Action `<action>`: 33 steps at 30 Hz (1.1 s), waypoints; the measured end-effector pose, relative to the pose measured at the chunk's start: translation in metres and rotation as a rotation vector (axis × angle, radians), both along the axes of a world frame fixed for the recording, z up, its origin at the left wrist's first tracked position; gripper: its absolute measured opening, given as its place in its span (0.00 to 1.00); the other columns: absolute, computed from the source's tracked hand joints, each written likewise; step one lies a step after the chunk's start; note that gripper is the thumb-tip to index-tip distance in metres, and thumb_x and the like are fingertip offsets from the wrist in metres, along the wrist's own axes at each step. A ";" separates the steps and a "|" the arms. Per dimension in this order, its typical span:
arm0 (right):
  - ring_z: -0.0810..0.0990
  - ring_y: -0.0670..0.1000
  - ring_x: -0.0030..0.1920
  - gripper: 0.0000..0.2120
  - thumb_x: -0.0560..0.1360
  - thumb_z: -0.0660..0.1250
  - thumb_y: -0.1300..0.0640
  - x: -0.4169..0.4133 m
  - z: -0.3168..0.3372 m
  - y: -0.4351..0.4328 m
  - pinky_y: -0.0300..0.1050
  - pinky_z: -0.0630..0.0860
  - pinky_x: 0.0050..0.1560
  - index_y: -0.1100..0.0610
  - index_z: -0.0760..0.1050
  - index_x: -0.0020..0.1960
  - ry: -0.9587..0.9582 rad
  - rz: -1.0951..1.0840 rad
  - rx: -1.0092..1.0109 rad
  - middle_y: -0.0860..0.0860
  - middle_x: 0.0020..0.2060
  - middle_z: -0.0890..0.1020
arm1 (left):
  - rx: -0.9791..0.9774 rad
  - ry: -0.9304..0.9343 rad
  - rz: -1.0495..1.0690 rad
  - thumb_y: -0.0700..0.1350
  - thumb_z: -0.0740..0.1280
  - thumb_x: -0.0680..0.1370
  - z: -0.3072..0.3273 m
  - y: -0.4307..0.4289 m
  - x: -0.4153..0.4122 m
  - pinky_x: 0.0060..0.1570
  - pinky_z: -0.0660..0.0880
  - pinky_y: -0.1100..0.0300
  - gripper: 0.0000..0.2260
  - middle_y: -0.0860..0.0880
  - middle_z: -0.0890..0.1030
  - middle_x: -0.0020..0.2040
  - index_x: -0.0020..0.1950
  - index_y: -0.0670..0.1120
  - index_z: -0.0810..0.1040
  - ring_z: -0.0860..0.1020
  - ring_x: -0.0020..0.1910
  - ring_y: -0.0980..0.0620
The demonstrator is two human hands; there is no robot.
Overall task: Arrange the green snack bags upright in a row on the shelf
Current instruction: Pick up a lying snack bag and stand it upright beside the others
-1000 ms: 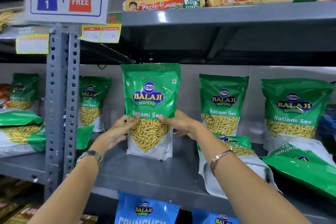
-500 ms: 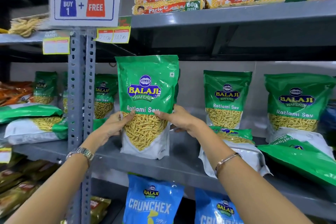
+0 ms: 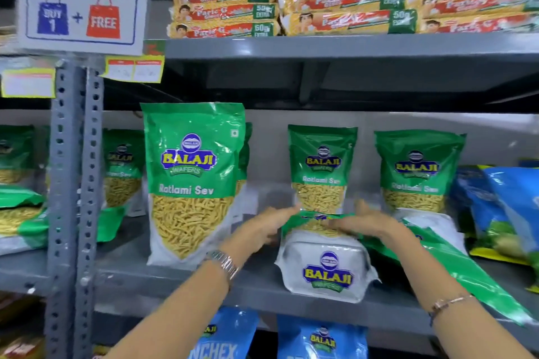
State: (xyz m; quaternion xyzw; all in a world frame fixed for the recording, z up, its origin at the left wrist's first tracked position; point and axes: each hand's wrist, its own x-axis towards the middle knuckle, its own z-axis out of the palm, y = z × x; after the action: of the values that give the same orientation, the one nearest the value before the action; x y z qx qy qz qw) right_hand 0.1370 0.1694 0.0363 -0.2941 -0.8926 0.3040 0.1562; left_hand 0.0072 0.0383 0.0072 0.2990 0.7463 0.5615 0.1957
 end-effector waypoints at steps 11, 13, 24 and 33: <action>0.73 0.49 0.57 0.39 0.61 0.76 0.42 0.014 -0.012 0.017 0.36 0.68 0.50 0.60 0.68 0.64 0.126 0.086 -0.240 0.50 0.63 0.74 | 0.105 -0.210 -0.079 0.42 0.74 0.69 0.002 0.024 -0.013 0.38 0.77 0.60 0.08 0.44 0.81 0.46 0.43 0.40 0.79 0.78 0.40 0.51; 0.74 0.45 0.48 0.28 0.65 0.76 0.51 0.020 -0.006 0.014 0.29 0.68 0.36 0.57 0.64 0.56 0.241 0.099 -0.232 0.44 0.51 0.75 | 0.195 -0.188 -0.084 0.39 0.74 0.69 0.010 0.018 -0.010 0.34 0.77 0.62 0.11 0.45 0.83 0.44 0.49 0.39 0.79 0.80 0.37 0.52; 0.63 0.56 0.72 0.77 0.39 0.80 0.38 -0.009 -0.025 0.028 0.57 0.62 0.71 0.48 0.35 0.74 0.631 0.072 0.028 0.57 0.72 0.61 | 0.682 0.202 -0.025 0.27 0.74 0.62 0.006 0.030 -0.012 0.39 0.77 0.71 0.31 0.50 0.78 0.50 0.58 0.45 0.65 0.80 0.42 0.63; 0.76 0.48 0.54 0.58 0.46 0.82 0.52 -0.009 -0.030 0.055 0.40 0.72 0.51 0.55 0.58 0.70 0.739 0.226 -0.418 0.51 0.56 0.77 | 0.894 -0.019 0.146 0.50 0.67 0.74 0.084 0.041 -0.011 0.61 0.62 0.59 0.19 0.52 0.74 0.63 0.64 0.48 0.72 0.69 0.63 0.52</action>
State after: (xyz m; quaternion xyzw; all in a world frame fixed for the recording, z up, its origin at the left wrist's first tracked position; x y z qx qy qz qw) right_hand 0.1275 0.2245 0.0063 -0.0914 -0.7226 0.5779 0.3680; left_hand -0.0037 0.0789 0.0914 0.2955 0.4476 0.8439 0.0141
